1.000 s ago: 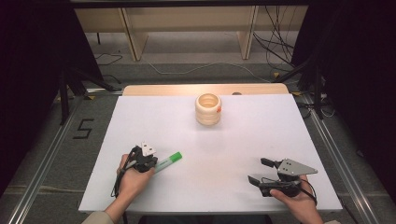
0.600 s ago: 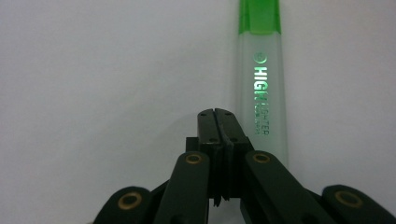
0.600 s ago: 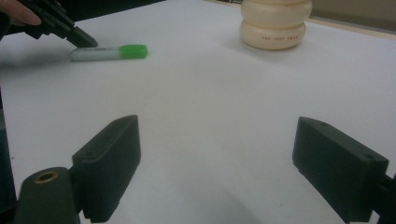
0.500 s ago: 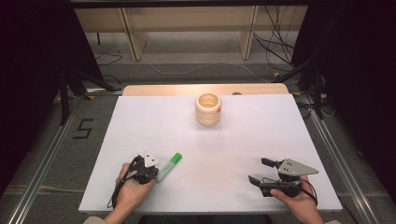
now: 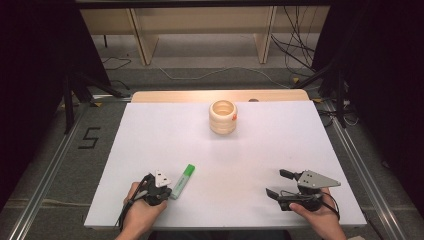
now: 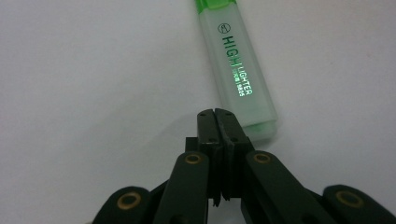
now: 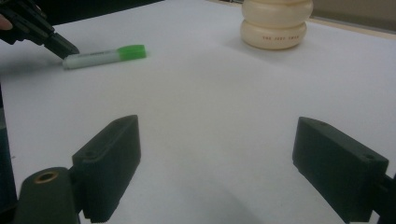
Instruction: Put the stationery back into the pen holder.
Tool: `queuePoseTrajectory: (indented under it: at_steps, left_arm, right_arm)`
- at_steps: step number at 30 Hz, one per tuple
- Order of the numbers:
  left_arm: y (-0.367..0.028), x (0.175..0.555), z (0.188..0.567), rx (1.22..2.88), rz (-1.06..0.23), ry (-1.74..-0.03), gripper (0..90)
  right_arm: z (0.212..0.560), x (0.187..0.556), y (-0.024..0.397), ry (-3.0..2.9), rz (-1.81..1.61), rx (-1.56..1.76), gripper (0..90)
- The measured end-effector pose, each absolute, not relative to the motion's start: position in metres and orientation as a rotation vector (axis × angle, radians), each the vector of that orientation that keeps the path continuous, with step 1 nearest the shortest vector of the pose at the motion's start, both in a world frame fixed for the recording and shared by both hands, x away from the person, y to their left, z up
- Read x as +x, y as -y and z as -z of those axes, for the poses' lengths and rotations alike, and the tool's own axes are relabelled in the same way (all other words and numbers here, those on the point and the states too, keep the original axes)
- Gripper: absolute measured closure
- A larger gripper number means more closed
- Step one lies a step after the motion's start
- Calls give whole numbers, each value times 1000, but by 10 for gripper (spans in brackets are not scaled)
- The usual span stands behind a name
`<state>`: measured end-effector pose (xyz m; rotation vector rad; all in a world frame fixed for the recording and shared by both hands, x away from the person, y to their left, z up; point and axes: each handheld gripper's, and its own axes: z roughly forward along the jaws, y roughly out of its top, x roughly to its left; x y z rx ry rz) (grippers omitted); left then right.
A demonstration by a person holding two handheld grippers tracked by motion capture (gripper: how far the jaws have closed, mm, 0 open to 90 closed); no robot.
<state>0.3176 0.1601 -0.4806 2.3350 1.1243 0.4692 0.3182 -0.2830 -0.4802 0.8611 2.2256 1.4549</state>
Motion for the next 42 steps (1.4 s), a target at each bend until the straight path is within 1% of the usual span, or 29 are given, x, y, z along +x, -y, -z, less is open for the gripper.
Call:
queuePoseTrajectory:
  at_steps: [17,18,22,25,26,27,28,33,35,36,38,39,42]
  left_arm:
    - [-158,312,480,2340,-467,-1120,895]
    - [-159,312,480,2341,-448,-1123,892]
    - [-160,312,479,2342,-446,-1121,874]
    - [-160,312,475,2333,-473,-1117,853]
    - [-160,313,472,2323,-484,-1115,838]
    - [-160,316,466,2308,-522,-1100,812]
    - [-159,319,462,2303,-529,-1089,768]
    - [-150,335,448,2279,-526,-1090,522]
    - [-143,345,444,2292,-500,-1125,391]
    - [-139,351,443,2300,-475,-1165,352]
    - [-131,362,442,2273,-456,-1209,350]
    - [-128,368,442,2289,-453,-1210,347]
    - [-119,384,445,2318,-370,-1231,368]
  right_arm:
    - [480,318,283,-2227,-1453,857,162]
    - [480,318,283,-2226,-1453,857,162]
    - [480,318,283,-2228,-1452,859,163]
    - [481,319,283,-2232,-1451,853,162]
    - [481,319,283,-2234,-1448,855,163]
    - [481,319,283,-2235,-1447,855,162]
    - [481,319,283,-2235,-1446,853,162]
    - [482,319,282,-2238,-1438,867,163]
    - [482,319,281,-2238,-1438,863,162]
    - [482,319,281,-2239,-1437,862,163]
    - [482,320,281,-2240,-1437,860,163]
    - [482,320,281,-2237,-1442,860,162]
    - [482,320,282,-2232,-1449,866,162]
